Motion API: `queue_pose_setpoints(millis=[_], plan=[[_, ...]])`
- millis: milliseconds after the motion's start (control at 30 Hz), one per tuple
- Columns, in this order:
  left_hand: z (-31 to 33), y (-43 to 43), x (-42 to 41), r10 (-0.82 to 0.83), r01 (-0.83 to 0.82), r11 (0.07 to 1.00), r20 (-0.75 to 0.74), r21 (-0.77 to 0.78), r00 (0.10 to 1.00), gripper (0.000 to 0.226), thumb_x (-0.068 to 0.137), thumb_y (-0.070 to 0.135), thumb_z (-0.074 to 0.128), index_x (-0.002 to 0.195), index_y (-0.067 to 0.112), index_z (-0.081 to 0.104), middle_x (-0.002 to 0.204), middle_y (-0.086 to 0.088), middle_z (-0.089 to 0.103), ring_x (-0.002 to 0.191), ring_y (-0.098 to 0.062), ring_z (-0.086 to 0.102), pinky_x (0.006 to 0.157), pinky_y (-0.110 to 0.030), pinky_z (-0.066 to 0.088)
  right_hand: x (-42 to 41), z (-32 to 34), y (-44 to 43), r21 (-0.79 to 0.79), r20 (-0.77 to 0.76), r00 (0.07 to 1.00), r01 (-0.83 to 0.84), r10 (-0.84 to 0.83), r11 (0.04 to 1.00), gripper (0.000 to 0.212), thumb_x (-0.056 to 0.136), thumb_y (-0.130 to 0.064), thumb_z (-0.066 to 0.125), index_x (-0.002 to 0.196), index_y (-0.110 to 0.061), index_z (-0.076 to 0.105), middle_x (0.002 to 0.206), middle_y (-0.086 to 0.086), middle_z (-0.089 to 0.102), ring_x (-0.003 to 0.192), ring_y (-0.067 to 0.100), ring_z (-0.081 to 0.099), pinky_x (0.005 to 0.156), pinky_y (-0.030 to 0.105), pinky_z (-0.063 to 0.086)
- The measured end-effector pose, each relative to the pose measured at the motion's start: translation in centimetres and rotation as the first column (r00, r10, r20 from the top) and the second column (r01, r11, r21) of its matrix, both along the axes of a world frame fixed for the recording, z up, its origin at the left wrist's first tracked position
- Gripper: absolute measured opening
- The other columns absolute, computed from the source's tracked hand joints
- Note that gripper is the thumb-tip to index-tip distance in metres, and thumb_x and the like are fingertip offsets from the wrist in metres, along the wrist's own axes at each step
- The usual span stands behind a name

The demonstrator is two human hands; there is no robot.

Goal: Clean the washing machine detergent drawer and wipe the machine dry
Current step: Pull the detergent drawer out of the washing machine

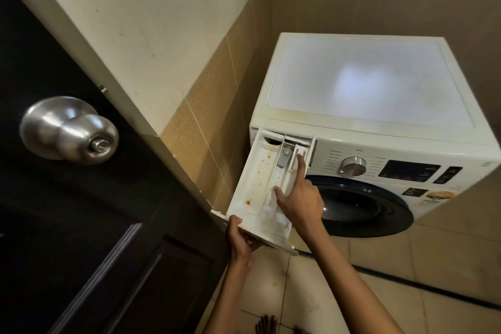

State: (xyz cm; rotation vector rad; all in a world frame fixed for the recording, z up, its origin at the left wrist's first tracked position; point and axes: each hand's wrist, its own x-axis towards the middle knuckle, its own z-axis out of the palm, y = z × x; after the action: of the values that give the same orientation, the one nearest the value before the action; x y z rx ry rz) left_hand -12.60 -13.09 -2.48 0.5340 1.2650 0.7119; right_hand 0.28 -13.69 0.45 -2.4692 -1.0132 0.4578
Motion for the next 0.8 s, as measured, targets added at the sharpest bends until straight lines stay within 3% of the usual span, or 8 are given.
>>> queue_pose_setpoints(millis=[100, 200, 267, 333, 433, 533, 667, 800], plan=[[2.2, 0.2, 0.4, -0.035, 0.034, 0.999, 0.023, 0.029, 0.999, 0.04, 0.094, 0.027, 0.03, 0.116, 0.006, 0.056, 0.095, -0.02, 0.06, 0.072, -0.026, 0.053, 0.051, -0.026, 0.048, 1.4, 3.9, -0.6, 0.028, 0.111, 0.994, 0.014, -0.017, 1.0, 0.088, 0.088, -0.058, 0.044, 0.148, -0.027, -0.013, 0.135, 0.017, 0.04, 0.119, 0.03, 0.046, 0.095, 0.041, 0.043], [4.5, 0.4, 1.4, -0.11, 0.109, 0.99, 0.0, 0.086, 0.994, 0.043, 0.094, 0.028, 0.03, 0.121, 0.002, 0.052, 0.107, -0.032, 0.056, 0.076, -0.046, 0.052, 0.041, -0.024, 0.048, 3.4, 7.7, -1.1, 0.14, 0.245, 0.967, 0.035, -0.068, 0.99, 0.08, 0.089, -0.055, 0.043, 0.15, -0.021, 0.002, 0.147, 0.014, 0.025, 0.132, 0.03, 0.029, 0.103, 0.043, 0.032], [6.5, 0.6, 2.3, -0.158, 0.156, 0.978, 0.002, 0.139, 0.987, 0.034, 0.091, 0.032, 0.033, 0.102, 0.01, 0.057, 0.09, -0.017, 0.062, 0.074, -0.032, 0.056, 0.045, -0.025, 0.049, 5.0, 9.9, -1.6, 0.208, 0.276, 0.958, 0.018, -0.077, 0.978, 0.078, 0.09, -0.05, 0.046, 0.15, -0.017, 0.008, 0.152, 0.013, 0.02, 0.14, 0.029, 0.019, 0.11, 0.044, 0.023], [8.2, 1.2, 3.3, -0.206, 0.205, 0.965, -0.009, 0.166, 0.978, 0.031, 0.077, 0.039, 0.042, 0.089, 0.015, 0.057, 0.086, -0.009, 0.061, 0.079, -0.026, 0.057, 0.063, -0.031, 0.05, 7.0, 11.8, -2.2, 0.222, 0.29, 0.955, 0.003, -0.069, 0.975, 0.077, 0.091, -0.047, 0.047, 0.15, -0.016, 0.008, 0.155, 0.012, 0.016, 0.144, 0.026, 0.011, 0.116, 0.041, 0.011], [10.8, 2.0, 5.2, -0.307, 0.304, 0.931, -0.017, 0.204, 0.952, 0.038, 0.077, 0.038, 0.042, 0.103, 0.015, 0.057, 0.107, -0.012, 0.061, 0.105, -0.033, 0.054, 0.085, -0.048, 0.045, 10.5, 14.0, -3.9, 0.233, 0.255, 0.961, 0.047, -0.107, 0.971, 0.075, 0.092, -0.045, 0.046, 0.149, -0.012, 0.01, 0.153, 0.014, 0.021, 0.143, 0.026, 0.017, 0.117, 0.038, 0.01], [13.2, 2.6, 8.0, -0.407, 0.409, 0.876, -0.063, 0.255, 0.911, 0.052, 0.066, 0.041, 0.043, 0.107, 0.012, 0.056, 0.114, -0.013, 0.061, 0.107, -0.034, 0.053, 0.079, -0.044, 0.045, 13.6, 15.9, -6.6, 0.252, 0.227, 0.952, 0.145, -0.204, 0.957, 0.069, 0.094, -0.042, 0.043, 0.147, -0.007, 0.016, 0.147, 0.016, 0.033, 0.135, 0.029, 0.032, 0.115, 0.04, 0.022], [15.5, 2.5, 12.7, -0.569, 0.573, 0.765, -0.109, 0.294, 0.815, 0.047, 0.073, 0.044, 0.041, 0.102, 0.009, 0.053, 0.102, -0.015, 0.063, 0.082, -0.028, 0.057, 0.06, -0.03, 0.042, 16.9, 18.6, -11.2, 0.23, 0.26, 0.903, 0.286, -0.342, 0.93, 0.068, 0.095, -0.044, 0.041, 0.146, -0.005, 0.019, 0.145, 0.014, 0.036, 0.135, 0.028, 0.034, 0.115, 0.039, 0.02], [18.1, 1.3, 18.4, -0.715, 0.711, 0.611, -0.144, 0.347, 0.685, 0.049, 0.069, 0.048, 0.04, 0.099, 0.013, 0.055, 0.097, -0.012, 0.061, 0.082, -0.027, 0.058, 0.061, -0.03, 0.046, 20.1, 20.6, -15.7, 0.224, 0.285, 0.838, 0.414, -0.465, 0.882, 0.068, 0.096, -0.045, 0.039, 0.146, -0.004, 0.019, 0.143, 0.015, 0.039, 0.133, 0.028, 0.037, 0.115, 0.038, 0.019]])
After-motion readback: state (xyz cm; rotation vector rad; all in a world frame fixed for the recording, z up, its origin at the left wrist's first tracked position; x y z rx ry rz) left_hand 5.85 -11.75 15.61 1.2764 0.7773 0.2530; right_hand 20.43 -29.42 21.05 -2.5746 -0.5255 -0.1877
